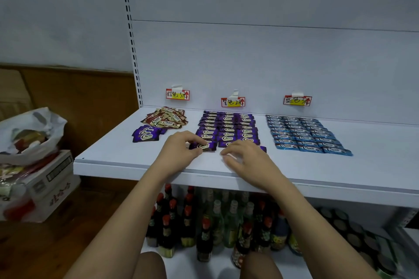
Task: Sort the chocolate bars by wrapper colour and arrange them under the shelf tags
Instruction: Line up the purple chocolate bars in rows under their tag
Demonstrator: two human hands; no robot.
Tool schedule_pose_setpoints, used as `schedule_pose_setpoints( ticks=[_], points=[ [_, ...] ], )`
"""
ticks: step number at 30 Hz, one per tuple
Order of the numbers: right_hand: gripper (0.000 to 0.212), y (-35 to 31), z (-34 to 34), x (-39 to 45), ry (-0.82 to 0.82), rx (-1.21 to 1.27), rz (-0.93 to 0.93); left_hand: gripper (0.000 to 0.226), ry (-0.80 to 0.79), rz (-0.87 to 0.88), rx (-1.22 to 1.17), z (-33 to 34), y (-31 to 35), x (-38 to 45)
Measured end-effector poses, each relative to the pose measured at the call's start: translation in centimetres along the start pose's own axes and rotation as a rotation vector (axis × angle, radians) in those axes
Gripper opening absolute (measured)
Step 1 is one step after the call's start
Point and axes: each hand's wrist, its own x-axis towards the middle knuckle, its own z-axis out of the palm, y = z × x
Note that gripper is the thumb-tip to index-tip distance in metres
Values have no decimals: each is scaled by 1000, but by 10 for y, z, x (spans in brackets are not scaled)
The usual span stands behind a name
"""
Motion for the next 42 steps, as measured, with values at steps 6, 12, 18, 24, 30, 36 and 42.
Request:
schedule_pose_setpoints(
  ticks=[6, 12, 18, 24, 30, 36, 42],
  points=[
    [24, 3, 2, 2, 2, 16, 30, 17, -25, 30, 76, 2, -1, 2],
    [22, 4, 3, 2, 10, 24, 32, 19, -8, 88, 134, 4, 2, 1],
    [17, -4, -2, 15, 54, 100, 59, 20, 155, 8, 27, 1, 4, -3],
    [17, -53, 16, 66, 69, 200, -12, 27, 264, -117, 208, -44, -31, -2],
    [19, -93, 50, 123, -35, 163, -73, 31, 213, -201, 414, -89, -75, 5],
    [21, -116, 85, 167, -8, 149, -105, 20, 29, -199, 273, -119, -92, 14],
    [19, -112, 117, 163, -41, 149, -112, 22, 319, -280, -37, -123, -101, 1]
  ],
)
